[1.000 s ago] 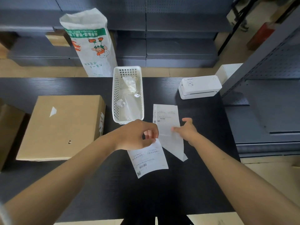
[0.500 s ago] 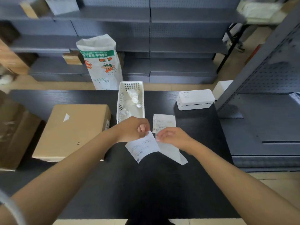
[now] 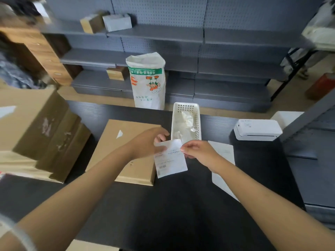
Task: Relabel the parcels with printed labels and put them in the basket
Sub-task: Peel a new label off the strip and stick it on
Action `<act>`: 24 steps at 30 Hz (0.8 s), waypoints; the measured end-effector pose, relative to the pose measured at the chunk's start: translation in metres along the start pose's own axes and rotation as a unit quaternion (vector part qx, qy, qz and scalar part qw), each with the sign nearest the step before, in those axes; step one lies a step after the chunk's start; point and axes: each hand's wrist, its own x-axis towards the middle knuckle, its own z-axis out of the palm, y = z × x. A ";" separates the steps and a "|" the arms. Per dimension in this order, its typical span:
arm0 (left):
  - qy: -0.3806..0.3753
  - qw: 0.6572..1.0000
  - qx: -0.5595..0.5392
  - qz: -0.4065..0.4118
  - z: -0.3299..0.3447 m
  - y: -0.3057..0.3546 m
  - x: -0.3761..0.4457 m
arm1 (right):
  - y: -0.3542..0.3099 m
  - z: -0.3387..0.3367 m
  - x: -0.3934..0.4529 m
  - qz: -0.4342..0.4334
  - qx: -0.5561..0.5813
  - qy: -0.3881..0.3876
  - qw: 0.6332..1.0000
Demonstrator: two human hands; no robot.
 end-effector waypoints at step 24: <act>-0.053 0.989 -0.050 -0.127 -0.061 -0.206 -0.002 | -0.031 0.186 0.112 0.101 -0.130 0.192 0.968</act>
